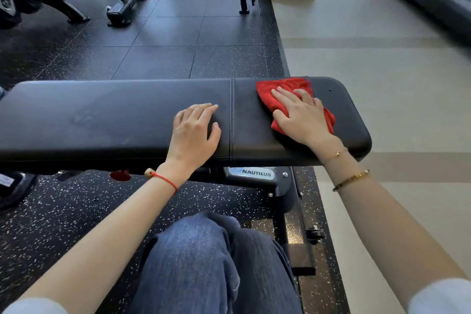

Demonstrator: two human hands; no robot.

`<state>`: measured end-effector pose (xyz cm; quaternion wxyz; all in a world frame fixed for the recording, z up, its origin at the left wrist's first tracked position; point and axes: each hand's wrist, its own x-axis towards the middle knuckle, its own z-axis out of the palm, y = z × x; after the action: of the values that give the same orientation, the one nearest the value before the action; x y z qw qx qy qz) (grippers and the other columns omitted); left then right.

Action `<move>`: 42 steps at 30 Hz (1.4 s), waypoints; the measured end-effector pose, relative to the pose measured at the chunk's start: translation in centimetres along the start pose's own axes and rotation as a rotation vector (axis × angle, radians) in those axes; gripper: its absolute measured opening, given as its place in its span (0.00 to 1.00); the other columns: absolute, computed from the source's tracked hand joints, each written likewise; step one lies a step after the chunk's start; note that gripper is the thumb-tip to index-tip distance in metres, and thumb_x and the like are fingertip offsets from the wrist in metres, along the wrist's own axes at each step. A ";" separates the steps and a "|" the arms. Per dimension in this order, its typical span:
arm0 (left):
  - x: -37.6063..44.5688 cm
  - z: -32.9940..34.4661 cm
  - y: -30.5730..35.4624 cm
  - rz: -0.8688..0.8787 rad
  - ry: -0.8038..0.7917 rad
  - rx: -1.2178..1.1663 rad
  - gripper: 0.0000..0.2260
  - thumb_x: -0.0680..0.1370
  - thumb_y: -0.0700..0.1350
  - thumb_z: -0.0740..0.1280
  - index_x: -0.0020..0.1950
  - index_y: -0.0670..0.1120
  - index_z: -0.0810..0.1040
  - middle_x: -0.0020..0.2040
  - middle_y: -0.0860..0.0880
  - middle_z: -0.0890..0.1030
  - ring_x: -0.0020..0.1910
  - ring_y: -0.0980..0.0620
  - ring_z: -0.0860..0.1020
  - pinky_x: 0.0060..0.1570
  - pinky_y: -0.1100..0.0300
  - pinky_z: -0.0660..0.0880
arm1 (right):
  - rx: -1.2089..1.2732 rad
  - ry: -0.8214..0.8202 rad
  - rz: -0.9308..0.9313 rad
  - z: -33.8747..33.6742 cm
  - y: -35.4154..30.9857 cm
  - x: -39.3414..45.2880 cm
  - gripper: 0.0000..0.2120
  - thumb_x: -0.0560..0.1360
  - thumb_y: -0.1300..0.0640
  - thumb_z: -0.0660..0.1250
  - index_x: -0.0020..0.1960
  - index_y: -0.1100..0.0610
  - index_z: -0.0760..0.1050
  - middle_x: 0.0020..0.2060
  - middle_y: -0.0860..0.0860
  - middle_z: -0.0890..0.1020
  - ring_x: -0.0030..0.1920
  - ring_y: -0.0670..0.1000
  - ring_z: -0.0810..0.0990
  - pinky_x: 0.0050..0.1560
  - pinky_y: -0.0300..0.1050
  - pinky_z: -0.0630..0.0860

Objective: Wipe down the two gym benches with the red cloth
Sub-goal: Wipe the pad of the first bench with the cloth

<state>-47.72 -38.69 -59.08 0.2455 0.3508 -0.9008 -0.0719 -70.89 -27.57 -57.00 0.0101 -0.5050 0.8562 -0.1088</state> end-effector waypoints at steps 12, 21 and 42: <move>-0.9 1.7 0.4 -0.007 0.021 0.113 0.19 0.81 0.48 0.60 0.71 0.46 0.75 0.72 0.48 0.75 0.72 0.48 0.71 0.73 0.46 0.62 | 0.014 -0.015 -0.236 0.5 -4.6 -4.3 0.28 0.76 0.43 0.52 0.76 0.40 0.59 0.75 0.38 0.62 0.75 0.50 0.58 0.73 0.58 0.55; -0.9 1.9 0.6 -0.013 0.054 0.117 0.20 0.80 0.50 0.58 0.69 0.46 0.76 0.70 0.48 0.77 0.70 0.47 0.72 0.71 0.47 0.64 | 0.010 0.026 0.151 -1.0 1.7 0.3 0.24 0.79 0.46 0.54 0.75 0.41 0.61 0.76 0.39 0.61 0.75 0.52 0.58 0.72 0.59 0.54; -0.8 2.3 0.6 -0.003 0.087 0.176 0.20 0.78 0.49 0.59 0.68 0.46 0.77 0.68 0.48 0.78 0.68 0.47 0.74 0.69 0.46 0.67 | 0.005 -0.009 0.190 -1.6 4.2 3.9 0.25 0.80 0.47 0.52 0.77 0.44 0.59 0.77 0.43 0.59 0.76 0.54 0.57 0.73 0.60 0.52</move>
<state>-48.68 -37.81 -61.26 0.2526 0.3750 -0.8917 0.0226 -76.63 -28.67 -55.92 0.0256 -0.4219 0.8999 -0.1072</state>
